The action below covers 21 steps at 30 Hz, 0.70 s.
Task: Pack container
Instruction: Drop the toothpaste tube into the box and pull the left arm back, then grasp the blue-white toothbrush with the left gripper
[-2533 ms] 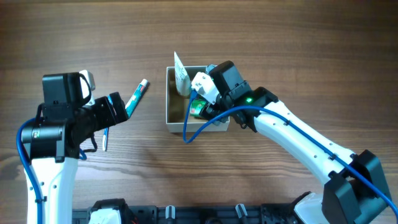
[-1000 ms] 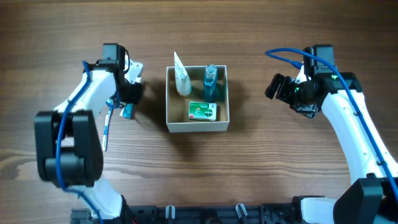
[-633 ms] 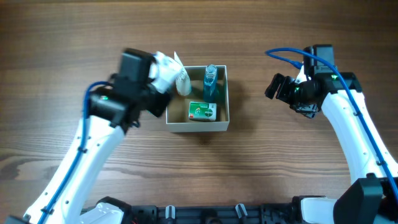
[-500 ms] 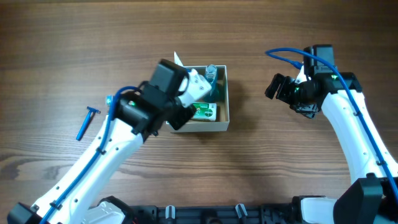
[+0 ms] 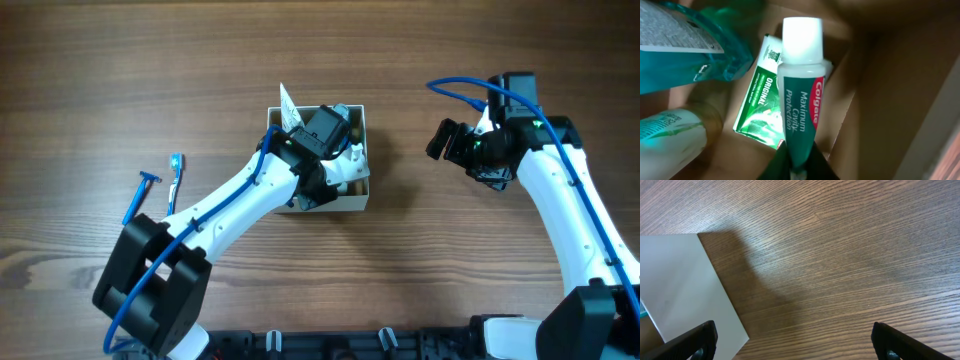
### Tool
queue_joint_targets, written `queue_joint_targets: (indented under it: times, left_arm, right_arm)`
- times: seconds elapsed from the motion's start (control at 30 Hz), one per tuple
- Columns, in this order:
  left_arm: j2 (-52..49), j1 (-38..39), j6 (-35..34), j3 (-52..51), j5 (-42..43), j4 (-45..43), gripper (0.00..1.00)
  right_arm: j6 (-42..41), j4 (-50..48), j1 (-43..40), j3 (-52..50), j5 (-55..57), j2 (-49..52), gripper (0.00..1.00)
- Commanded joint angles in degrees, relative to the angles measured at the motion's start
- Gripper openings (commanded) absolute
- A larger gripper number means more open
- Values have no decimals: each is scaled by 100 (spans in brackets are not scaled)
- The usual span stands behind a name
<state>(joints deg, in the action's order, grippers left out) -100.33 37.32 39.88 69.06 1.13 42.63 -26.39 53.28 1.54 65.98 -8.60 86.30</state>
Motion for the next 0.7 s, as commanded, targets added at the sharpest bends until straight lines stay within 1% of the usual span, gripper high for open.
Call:
queue_joint_targets:
  times: [0.0, 0.03, 0.07, 0.1, 0.13, 0.17, 0.2, 0.23, 0.3, 0.37, 0.4, 0.43, 0.47, 0.5, 0.53, 0.57, 0.6, 0.67]
  left_arm:
    - [190, -52, 20, -4, -673, 0, 18]
    - [422, -42, 17, 2, -946, 0, 31]
    - [664, -31, 20, 2, -1093, -2, 48]
    - [1038, -26, 17, 2, -1152, -2, 75]
    - [1456, -26, 17, 2, -1150, -2, 93]
    - [1982, -28, -125, 2, -1152, 2, 100]
    - [2288, -31, -326, 2, -1152, 7, 100]
    - [2798, -57, -745, 2, -1150, 92, 100]
    - [3491, -289, -1519, 2, -1156, 328, 100]
    - [3884, -861, -2280, 0, -1178, 570, 100]
    - [3976, -1370, -2712, 0, -1174, 706, 100]
    - [3956, -2059, -3101, -7, -1169, 859, 100]
    - [3816, -2809, -3348, -42, -1113, 968, 100]
    - [3661, -3294, -3477, -61, -940, 1032, 100]
    - [3429, -3768, -3534, -61, -592, 1115, 100]
    - [3174, -4133, -3674, -61, -304, 1176, 100]
    - [2704, -4559, -3814, -63, -109, 1346, 100]
    - [2063, -4892, -4068, -63, -59, 1449, 100]
  right_arm:
    - [-63, 7, -13, -26, -46, 48, 100]
    - [-59, -2, -13, -26, -44, 48, 100]
    - [-59, -4, -13, -26, -46, 48, 100]
    - [-59, -2, -13, -26, -46, 48, 100]
    - [-59, -4, -13, -26, -46, 48, 100]
    - [-59, -9, -13, -26, -44, 48, 100]
    - [-61, -11, -13, -26, -44, 48, 100]
    - [-59, -11, -13, -26, -26, 48, 100]
    - [-61, -11, -13, -26, -28, 48, 100]
    - [-61, -35, -13, -26, -28, 48, 100]
    - [-70, -55, -13, -26, -28, 48, 100]
    - [-68, -72, -13, -26, -31, 48, 100]
    - [-70, -74, -13, -26, -28, 48, 100]
    - [-68, -79, -13, -26, -28, 48, 100]
    - [-61, -98, -13, -26, -28, 48, 100]
    - [-57, -118, -13, -26, -28, 48, 100]
    - [-59, -120, -13, -26, -28, 48, 100]
    - [-57, -118, -13, -26, -31, 48, 100]
